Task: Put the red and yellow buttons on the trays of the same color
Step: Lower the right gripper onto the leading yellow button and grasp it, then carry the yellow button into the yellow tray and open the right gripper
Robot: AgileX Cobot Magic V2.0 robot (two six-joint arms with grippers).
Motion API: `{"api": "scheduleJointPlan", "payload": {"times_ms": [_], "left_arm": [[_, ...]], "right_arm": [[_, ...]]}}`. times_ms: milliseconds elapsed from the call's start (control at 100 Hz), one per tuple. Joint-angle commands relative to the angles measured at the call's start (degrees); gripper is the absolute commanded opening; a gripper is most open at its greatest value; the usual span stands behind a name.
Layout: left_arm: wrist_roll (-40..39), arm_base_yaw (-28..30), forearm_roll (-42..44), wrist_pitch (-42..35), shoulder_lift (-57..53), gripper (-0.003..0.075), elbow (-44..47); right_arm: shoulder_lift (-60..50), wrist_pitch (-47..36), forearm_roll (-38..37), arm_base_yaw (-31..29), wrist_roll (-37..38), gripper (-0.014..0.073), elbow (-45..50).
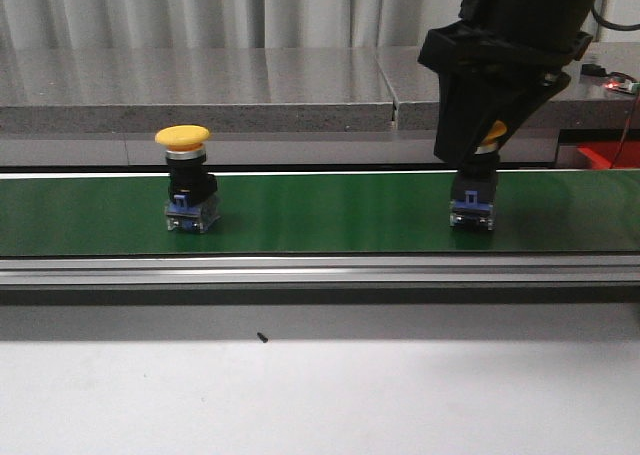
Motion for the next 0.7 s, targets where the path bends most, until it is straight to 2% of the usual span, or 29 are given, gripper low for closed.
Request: {"api": "scheduleJointPlan", "payload": {"times_ms": [0,210,380,690], "left_arm": [[-0.44,-0.32,-0.35,-3.79,0.12,-0.0019,-1.60],[-0.44,-0.32,-0.35,-3.79,0.12,-0.0019,-1.60],[-0.44,-0.32,-0.35,-3.79,0.12,-0.0019,-1.60],[-0.44,-0.32,-0.35,-3.79,0.12,-0.0019,-1.60]], "right_arm": [[-4.30,0.22,0.52,-0.86,0.13,0.0132,-1.77],[-8.50,1.27,0.90,-5.69,3.15,0.0132,-0.97],[-13.16,-0.63,0.96,-10.20,3.61,0.0132,4.17],[-19.31,-3.31,0.92,-24.17,3.61,0.0132,13.33]]}}
